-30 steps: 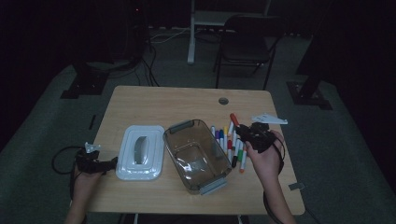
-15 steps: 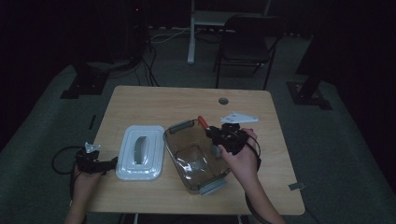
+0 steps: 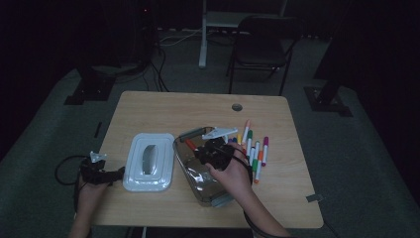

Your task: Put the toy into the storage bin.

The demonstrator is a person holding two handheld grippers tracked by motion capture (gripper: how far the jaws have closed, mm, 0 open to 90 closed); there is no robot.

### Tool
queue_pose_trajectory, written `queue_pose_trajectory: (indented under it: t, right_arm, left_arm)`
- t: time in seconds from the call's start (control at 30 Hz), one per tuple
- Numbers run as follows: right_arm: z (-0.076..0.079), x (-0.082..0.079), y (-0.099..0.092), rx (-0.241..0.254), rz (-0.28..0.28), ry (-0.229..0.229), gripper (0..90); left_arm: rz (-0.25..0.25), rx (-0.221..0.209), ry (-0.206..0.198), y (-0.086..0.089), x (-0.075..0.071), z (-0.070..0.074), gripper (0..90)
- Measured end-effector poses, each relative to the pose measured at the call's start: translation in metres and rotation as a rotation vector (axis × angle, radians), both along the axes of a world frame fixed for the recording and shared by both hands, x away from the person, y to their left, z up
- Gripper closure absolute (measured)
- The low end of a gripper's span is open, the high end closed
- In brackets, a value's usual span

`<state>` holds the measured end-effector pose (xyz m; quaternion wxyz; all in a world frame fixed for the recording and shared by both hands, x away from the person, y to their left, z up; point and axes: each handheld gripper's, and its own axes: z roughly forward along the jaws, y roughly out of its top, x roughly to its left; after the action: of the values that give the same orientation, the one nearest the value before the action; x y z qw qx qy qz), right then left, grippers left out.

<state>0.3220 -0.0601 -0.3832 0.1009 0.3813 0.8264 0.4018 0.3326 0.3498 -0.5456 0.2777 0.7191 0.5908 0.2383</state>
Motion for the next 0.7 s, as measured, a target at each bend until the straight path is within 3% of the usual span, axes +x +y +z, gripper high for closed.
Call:
queue_pose_trajectory:
  t: [0.4, 0.7]
  right_arm:
    - [-0.035, 0.02, 0.027, -0.072, 0.04, 0.152, 77.1]
    - [-0.052, 0.033, 0.032, -0.131, 0.067, 0.275, 77.0]
  left_arm:
    - [-0.001, 0.002, 0.0, 0.0, 0.0, 0.0, 0.4]
    - [0.002, -0.002, -0.003, 0.0, 0.0, 0.0, 0.4]
